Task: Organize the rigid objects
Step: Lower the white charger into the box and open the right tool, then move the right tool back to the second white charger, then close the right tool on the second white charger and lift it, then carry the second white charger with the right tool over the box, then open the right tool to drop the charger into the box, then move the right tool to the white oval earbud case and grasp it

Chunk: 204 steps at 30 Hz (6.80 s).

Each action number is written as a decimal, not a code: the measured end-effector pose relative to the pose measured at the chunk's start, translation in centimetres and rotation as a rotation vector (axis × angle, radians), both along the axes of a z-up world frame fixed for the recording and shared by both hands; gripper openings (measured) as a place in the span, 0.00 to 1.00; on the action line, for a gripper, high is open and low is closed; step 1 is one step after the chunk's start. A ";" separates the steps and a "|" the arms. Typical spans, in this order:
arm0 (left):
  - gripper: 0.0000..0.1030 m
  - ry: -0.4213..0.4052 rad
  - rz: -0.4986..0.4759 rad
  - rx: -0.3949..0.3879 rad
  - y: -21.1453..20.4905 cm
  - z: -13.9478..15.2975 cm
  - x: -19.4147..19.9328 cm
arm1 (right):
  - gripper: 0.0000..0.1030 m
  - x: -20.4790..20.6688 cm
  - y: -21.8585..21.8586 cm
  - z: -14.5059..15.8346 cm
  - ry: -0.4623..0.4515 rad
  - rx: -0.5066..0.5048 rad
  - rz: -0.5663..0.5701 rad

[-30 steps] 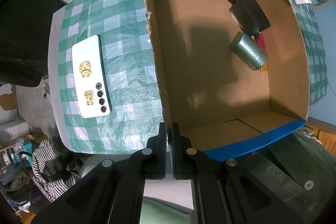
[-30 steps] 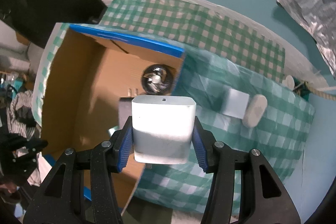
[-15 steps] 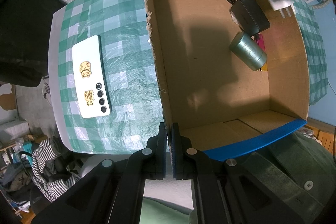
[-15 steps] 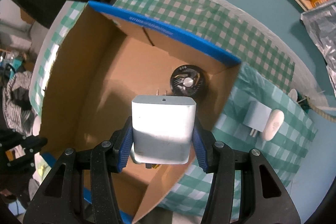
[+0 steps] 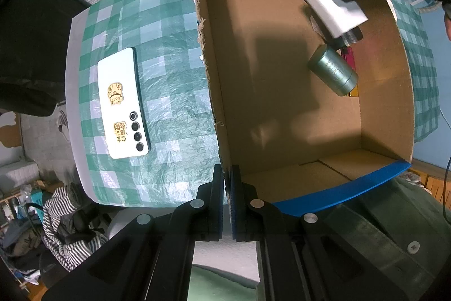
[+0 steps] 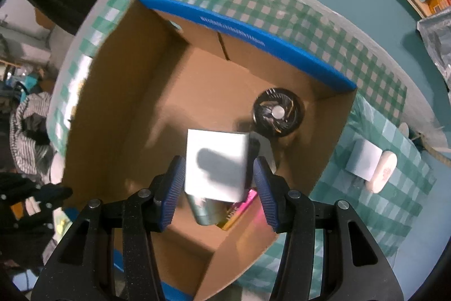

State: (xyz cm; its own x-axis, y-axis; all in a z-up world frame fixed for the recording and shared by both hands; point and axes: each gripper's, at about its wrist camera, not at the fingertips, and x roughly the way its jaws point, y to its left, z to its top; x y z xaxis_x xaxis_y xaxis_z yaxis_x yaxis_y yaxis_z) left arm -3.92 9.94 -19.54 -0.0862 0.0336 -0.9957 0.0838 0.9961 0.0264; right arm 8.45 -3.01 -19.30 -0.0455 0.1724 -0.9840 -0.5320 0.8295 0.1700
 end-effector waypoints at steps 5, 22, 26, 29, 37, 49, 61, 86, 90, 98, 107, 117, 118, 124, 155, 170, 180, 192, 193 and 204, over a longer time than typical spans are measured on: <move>0.04 -0.001 0.000 0.002 0.0 0.1 0.0 | 0.50 0.4 -0.2 0.9 -0.019 0.003 -0.015; 0.04 -0.002 -0.003 0.004 0.1 0.2 0.0 | 0.50 1.1 -5.1 2.2 -0.027 0.006 -0.110; 0.04 -0.002 -0.003 0.004 0.1 0.2 0.0 | 0.50 1.4 -6.5 2.7 -0.033 0.004 -0.132; 0.04 -0.002 -0.003 0.004 0.1 0.2 0.0 | 0.50 1.7 -7.6 2.8 -0.037 0.001 -0.152; 0.04 -0.003 -0.002 0.004 0.1 0.2 0.0 | 0.60 3.1 -10.8 1.8 -0.038 -0.017 -0.196; 0.04 -0.001 -0.003 0.005 0.1 0.2 0.1 | 0.60 6.7 -16.2 -2.8 0.011 -0.052 -0.304; 0.04 -0.007 0.012 -0.002 0.4 0.7 0.2 | 0.60 9.2 -17.6 -7.4 0.007 -0.103 -0.331; 0.04 0.007 0.017 -0.008 0.3 0.4 0.4 | 0.48 8.4 -16.4 -9.9 0.034 -0.175 -0.288; 0.04 0.006 0.018 -0.008 0.3 0.3 0.4 | 0.48 7.8 -15.9 -9.1 0.030 -0.157 -0.275; 0.04 0.006 0.018 -0.008 0.3 0.3 0.5 | 0.48 6.1 -15.0 -7.4 0.015 -0.140 -0.238; 0.04 0.006 0.014 -0.006 0.3 0.3 0.5 | 0.48 4.1 -14.4 -4.3 -0.003 -0.092 -0.219; 0.04 0.004 0.016 -0.007 0.3 -0.1 0.8 | 0.48 2.0 -12.3 0.7 -0.054 -0.045 -0.172; 0.04 0.004 0.016 -0.007 0.4 -0.2 0.8 | 0.48 1.9 -12.2 1.1 -0.060 -0.042 -0.165; 0.04 0.006 0.018 -0.013 0.5 -0.5 1.1 | 0.48 1.2 -10.7 3.4 -0.088 -0.013 -0.130; 0.04 0.006 0.025 -0.016 0.5 -1.0 1.4 | 0.48 -2.1 -1.2 2.7 -0.054 -0.007 0.108; 0.04 0.005 0.027 -0.016 0.6 -1.0 1.4 | 0.48 -3.1 -0.7 0.5 -0.015 -0.046 0.146; 0.04 0.005 0.025 -0.014 0.6 -1.1 1.3 | 0.48 -3.4 -2.2 1.5 -0.021 -0.034 0.105; 0.04 0.005 0.021 -0.008 0.6 -1.2 1.2 | 0.57 -2.9 -5.5 2.8 -0.040 -0.024 -0.006; 0.04 0.004 0.019 -0.006 0.6 -1.2 1.2 | 0.57 -2.8 -5.9 2.8 -0.039 -0.024 -0.019; 0.04 0.005 0.018 -0.005 0.6 -1.3 1.2 | 0.57 -1.4 -10.0 2.6 -0.027 -0.030 -0.145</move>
